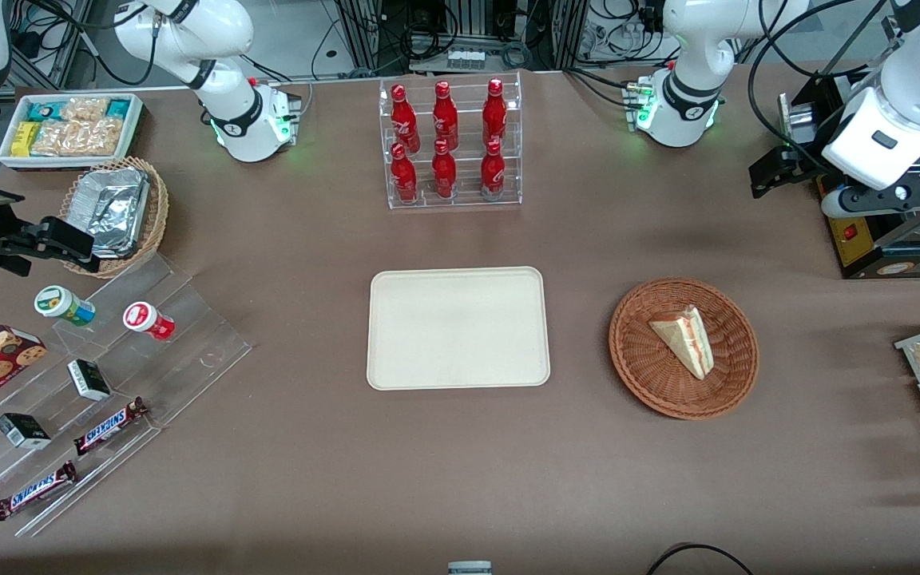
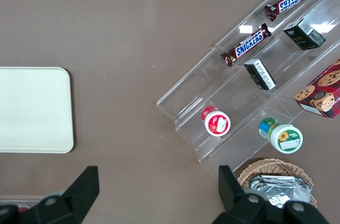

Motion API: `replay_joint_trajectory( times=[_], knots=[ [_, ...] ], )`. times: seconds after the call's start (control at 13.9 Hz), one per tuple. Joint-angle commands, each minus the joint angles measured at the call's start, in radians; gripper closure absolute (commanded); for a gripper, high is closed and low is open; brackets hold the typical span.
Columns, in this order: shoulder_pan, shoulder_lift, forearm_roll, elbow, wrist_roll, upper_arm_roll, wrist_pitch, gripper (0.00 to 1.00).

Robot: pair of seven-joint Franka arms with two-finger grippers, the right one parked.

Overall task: Place sandwich from basket to tray
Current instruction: 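Move the left gripper over the wicker basket holding the sandwich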

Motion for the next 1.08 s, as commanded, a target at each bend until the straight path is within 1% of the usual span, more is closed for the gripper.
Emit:
replay_joint_trajectory(
  times=[0.0,0.07,0.14,0.29,0.43,0.58,0.79,1.01],
  knots=[
    [-0.012,-0.028,0.016,-0.016,0.010,0.015,-0.019,0.00],
    [-0.012,-0.033,0.021,-0.034,0.012,0.017,-0.004,0.00],
    [-0.012,-0.034,0.041,-0.056,0.013,0.017,0.016,0.00],
    [-0.010,-0.034,0.049,-0.116,0.015,0.017,0.077,0.00],
    [-0.010,-0.033,0.085,-0.192,0.003,0.015,0.153,0.00],
    [-0.010,-0.036,0.092,-0.299,-0.003,0.017,0.261,0.00],
    [-0.012,-0.043,0.092,-0.448,-0.112,0.015,0.468,0.00],
    [-0.013,-0.033,0.079,-0.518,-0.222,0.012,0.597,0.00]
  ],
)
